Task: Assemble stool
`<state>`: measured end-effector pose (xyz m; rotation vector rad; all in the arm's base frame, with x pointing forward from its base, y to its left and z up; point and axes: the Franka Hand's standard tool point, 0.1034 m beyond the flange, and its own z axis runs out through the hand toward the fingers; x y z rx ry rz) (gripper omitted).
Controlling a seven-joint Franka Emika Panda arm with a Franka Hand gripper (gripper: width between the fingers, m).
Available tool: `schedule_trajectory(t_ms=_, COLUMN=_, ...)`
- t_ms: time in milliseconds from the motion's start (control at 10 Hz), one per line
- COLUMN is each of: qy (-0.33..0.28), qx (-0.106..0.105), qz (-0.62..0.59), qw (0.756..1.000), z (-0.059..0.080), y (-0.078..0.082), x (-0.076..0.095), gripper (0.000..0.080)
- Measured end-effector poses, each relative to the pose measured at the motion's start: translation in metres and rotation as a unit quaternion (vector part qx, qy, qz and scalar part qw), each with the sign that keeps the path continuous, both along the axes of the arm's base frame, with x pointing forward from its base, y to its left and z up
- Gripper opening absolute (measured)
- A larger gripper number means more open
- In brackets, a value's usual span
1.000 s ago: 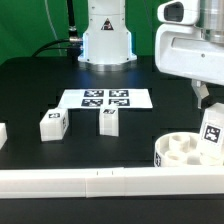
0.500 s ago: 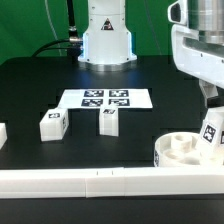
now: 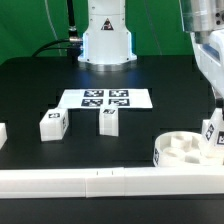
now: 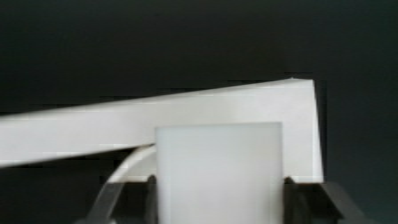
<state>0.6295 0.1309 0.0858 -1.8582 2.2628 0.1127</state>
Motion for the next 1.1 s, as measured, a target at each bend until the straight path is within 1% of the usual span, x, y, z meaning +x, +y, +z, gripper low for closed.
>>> schedule_trajectory(t_ms=100, qy=0.002, qx=0.002, qz=-0.009, qw=1.0, z=0.0, y=0.0, x=0.0, gripper=0.0331)
schedule_trajectory(t_ms=200, qy=0.008, qx=0.01, qz=-0.046, qw=0.999, z=0.0, y=0.001, x=0.0, gripper=0.0331)
schedule_trajectory(t_ms=300, qy=0.009, qx=0.021, qz=-0.084, qw=0.996, z=0.0, y=0.0, x=0.001, gripper=0.0331)
schedule_trajectory(t_ms=500, qy=-0.011, qx=0.045, qz=-0.177, qw=0.983, z=0.001, y=-0.004, x=0.004, gripper=0.0331)
schedule_trajectory(t_ms=600, qy=-0.023, qx=0.052, qz=-0.203, qw=0.978, z=0.001, y=-0.003, x=0.004, gripper=0.0331)
schedule_trajectory(t_ms=800, qy=-0.024, qx=0.059, qz=-0.217, qw=0.974, z=0.0, y=0.004, x=0.002, gripper=0.0331)
schedule_trajectory(t_ms=900, qy=-0.024, qx=0.064, qz=-0.221, qw=0.973, z=0.0, y=0.005, x=0.001, gripper=0.041)
schedule_trajectory(t_ms=1000, qy=-0.025, qx=0.063, qz=-0.215, qw=0.974, z=0.0, y=0.006, x=0.001, gripper=0.041)
schedule_trajectory(t_ms=1100, qy=-0.028, qx=0.06, qz=-0.19, qw=0.98, z=0.002, y=0.005, x=0.001, gripper=0.0544)
